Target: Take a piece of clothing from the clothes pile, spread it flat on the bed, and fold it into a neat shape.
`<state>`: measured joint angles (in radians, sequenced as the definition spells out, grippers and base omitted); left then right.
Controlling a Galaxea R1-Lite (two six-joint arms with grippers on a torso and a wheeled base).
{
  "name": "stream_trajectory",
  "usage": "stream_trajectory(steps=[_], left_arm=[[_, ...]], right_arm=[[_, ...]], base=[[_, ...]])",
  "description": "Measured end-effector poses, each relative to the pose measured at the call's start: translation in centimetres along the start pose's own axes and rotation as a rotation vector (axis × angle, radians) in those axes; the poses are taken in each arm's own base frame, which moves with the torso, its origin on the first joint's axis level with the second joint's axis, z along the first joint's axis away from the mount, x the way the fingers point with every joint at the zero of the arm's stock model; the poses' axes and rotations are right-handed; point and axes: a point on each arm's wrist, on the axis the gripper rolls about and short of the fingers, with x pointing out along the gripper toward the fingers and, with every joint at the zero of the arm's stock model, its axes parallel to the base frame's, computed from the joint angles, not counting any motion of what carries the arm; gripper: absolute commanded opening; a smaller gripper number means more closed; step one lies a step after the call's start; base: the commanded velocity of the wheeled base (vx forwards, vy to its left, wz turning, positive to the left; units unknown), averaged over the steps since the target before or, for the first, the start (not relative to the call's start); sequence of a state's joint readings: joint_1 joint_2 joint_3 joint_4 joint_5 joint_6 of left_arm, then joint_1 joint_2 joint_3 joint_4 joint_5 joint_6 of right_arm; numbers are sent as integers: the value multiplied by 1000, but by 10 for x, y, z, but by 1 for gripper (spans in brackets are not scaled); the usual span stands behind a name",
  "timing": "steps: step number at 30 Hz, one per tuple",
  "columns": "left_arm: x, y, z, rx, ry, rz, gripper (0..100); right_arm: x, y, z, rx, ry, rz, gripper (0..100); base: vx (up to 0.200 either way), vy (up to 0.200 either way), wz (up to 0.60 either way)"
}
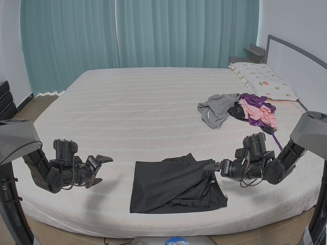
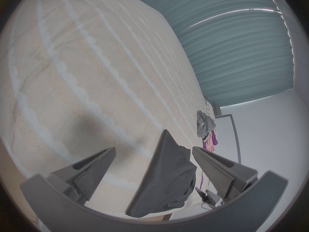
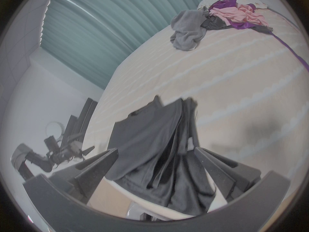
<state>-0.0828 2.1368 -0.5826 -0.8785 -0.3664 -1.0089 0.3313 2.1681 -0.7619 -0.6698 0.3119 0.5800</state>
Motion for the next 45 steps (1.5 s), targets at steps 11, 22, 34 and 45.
stream_trajectory(steps=[11, 22, 34, 45], left_arm=[[0, 0, 0, 0, -1, 0, 100], [0, 0, 0, 0, -1, 1, 100], [0, 0, 0, 1, -1, 0, 100], [0, 0, 0, 0, -1, 1, 100]], right_arm=[[-13, 21, -60, -106, 27, 125, 100], [10, 24, -73, -136, 58, 101, 100], [21, 23, -75, -143, 70, 94, 0], [19, 19, -77, -140, 53, 54, 0]], base=[[0, 0, 0], [0, 0, 0], [0, 0, 0], [0, 0, 0]])
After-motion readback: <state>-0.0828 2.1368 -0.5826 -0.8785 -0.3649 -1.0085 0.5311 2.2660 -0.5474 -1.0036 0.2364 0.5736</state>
